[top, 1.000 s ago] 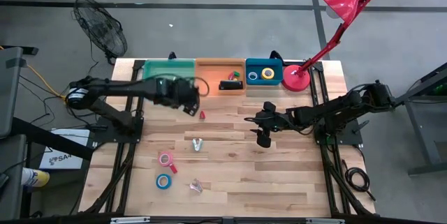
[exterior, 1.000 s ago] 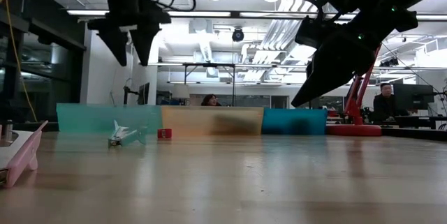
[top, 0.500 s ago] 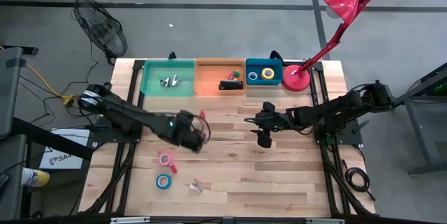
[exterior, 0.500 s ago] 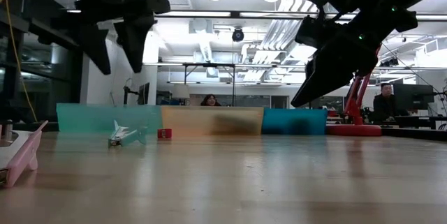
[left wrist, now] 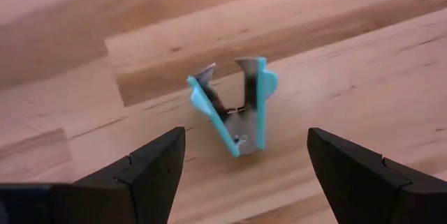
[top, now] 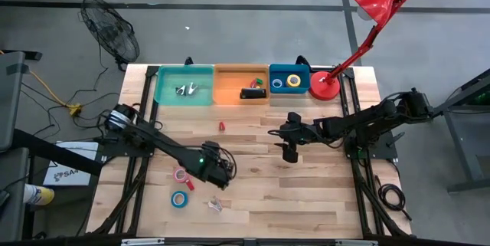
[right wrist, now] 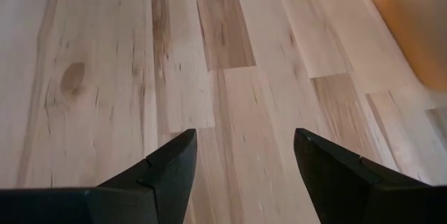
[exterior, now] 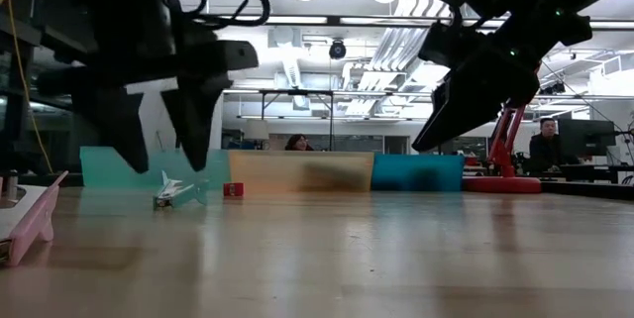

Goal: Pick and place Stapler, Stapler remover, tape
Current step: Put the light blue staple remover into the green bin

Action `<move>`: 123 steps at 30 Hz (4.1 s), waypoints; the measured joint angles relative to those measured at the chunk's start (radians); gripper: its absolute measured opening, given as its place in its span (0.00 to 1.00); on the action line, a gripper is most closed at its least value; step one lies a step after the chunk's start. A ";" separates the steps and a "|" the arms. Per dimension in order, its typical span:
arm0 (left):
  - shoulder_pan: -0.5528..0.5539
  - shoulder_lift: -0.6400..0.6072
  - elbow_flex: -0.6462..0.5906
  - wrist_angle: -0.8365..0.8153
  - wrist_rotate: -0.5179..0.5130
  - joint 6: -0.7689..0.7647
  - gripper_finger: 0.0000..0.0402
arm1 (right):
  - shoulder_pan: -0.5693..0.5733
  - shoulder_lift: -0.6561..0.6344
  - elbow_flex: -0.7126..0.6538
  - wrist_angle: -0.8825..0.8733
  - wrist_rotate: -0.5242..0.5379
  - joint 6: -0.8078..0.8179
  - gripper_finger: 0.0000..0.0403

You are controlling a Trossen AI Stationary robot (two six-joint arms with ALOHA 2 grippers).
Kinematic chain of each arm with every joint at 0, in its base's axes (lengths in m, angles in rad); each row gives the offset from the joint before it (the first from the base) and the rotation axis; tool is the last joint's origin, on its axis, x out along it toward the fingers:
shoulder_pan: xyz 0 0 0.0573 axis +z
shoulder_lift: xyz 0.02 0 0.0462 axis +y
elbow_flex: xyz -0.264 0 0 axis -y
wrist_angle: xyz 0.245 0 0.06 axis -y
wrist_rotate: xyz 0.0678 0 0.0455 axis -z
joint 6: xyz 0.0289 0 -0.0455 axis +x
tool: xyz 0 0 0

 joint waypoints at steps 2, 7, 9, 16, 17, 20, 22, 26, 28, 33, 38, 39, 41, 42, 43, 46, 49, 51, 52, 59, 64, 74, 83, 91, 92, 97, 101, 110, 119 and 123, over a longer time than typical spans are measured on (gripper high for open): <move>0.001 0.015 0.001 0.034 0.007 0.000 0.73 | 0.000 0.000 0.000 0.003 0.000 0.000 0.57; 0.001 0.065 0.001 0.065 0.020 -0.004 0.73 | 0.000 0.000 0.000 0.005 0.000 0.000 0.57; 0.003 0.081 0.000 0.059 0.020 -0.006 0.73 | 0.000 0.000 0.000 0.005 0.000 0.001 0.57; 0.019 0.120 0.005 0.056 -0.004 -0.021 0.73 | 0.000 0.000 0.000 0.014 0.000 0.002 0.57; 0.019 0.123 0.005 0.055 -0.007 -0.021 0.73 | 0.000 0.000 0.000 0.015 0.000 0.002 0.57; 0.024 0.127 0.004 0.043 -0.038 -0.025 0.73 | 0.000 0.000 0.000 0.022 0.000 0.002 0.57; 0.034 0.129 0.004 0.034 -0.066 -0.027 0.73 | 0.000 0.000 0.000 0.023 0.000 0.001 0.57; 0.061 0.132 0.000 0.010 -0.114 -0.023 0.73 | 0.000 0.000 0.000 0.027 0.000 0.001 0.57; 0.071 0.132 0.000 0.010 -0.114 -0.010 0.73 | 0.000 0.000 0.000 0.028 0.000 0.001 0.57; 0.082 0.131 0.001 0.012 -0.092 0.015 0.70 | 0.000 0.000 0.000 0.027 0.000 0.001 0.57; 0.082 0.130 0.001 0.021 -0.058 0.011 0.64 | 0.000 0.000 0.000 0.026 0.000 0.001 0.57; 0.082 0.130 0.001 0.024 -0.055 0.011 0.64 | 0.000 0.000 0.000 0.026 0.000 0.001 0.57; 0.082 0.130 0.001 0.031 -0.049 0.014 0.62 | 0.000 0.000 0.000 0.026 0.000 0.001 0.57; 0.082 0.130 0.001 0.033 -0.046 0.015 0.62 | 0.000 0.000 0.000 0.025 0.000 0.001 0.57; 0.082 0.130 0.001 0.033 -0.044 0.015 0.61 | 0.000 0.000 0.000 0.023 0.000 0.001 0.57; 0.082 0.130 0.001 0.033 -0.038 0.015 0.61 | 0.000 0.000 0.000 0.016 0.000 0.002 0.57; 0.082 0.130 0.001 0.033 -0.035 0.015 0.60 | 0.000 0.000 0.000 0.012 0.000 0.002 0.57; 0.082 0.130 0.001 0.033 -0.033 0.015 0.60 | 0.000 0.000 0.000 0.012 0.000 0.002 0.57; 0.082 0.130 0.001 0.033 -0.033 0.015 0.60 | 0.000 0.000 0.000 0.012 0.000 0.002 0.57; 0.082 0.130 0.001 0.036 -0.029 0.024 0.57 | 0.000 0.000 0.000 0.011 0.000 0.003 0.57; 0.082 0.130 0.001 0.041 -0.023 0.034 0.47 | 0.000 0.000 0.000 0.011 0.000 0.003 0.57; 0.081 0.130 0.001 0.038 -0.017 0.062 0.28 | 0.000 0.000 0.000 0.011 0.000 0.004 0.57; 0.082 0.111 -0.003 0.012 -0.065 0.088 0.24 | 0.000 0.000 0.000 0.012 0.000 0.004 0.57; 0.149 0.021 -0.003 -0.151 -0.147 0.119 0.24 | 0.000 0.000 0.000 0.014 0.000 0.004 0.57; 0.165 0.008 -0.003 -0.169 -0.156 0.140 0.24 | 0.000 0.000 0.000 0.016 0.000 0.003 0.57; 0.269 -0.055 -0.002 -0.284 -0.226 0.233 0.24 | 0.000 0.000 0.000 0.018 0.000 0.003 0.57; 0.361 -0.103 -0.002 -0.361 -0.295 0.300 0.24 | 0.000 0.000 0.000 0.016 0.000 0.002 0.57; 0.596 -0.142 0.000 -0.426 -0.457 0.524 0.24 | -0.009 0.000 0.000 0.013 0.012 -0.026 0.57; 0.821 -0.139 0.000 -0.334 -0.484 0.698 0.24 | -0.040 0.000 0.000 0.028 0.031 -0.052 0.57; 0.906 -0.139 -0.027 -0.213 -0.479 0.796 0.25 | -0.055 0.000 0.000 0.028 0.031 -0.052 0.57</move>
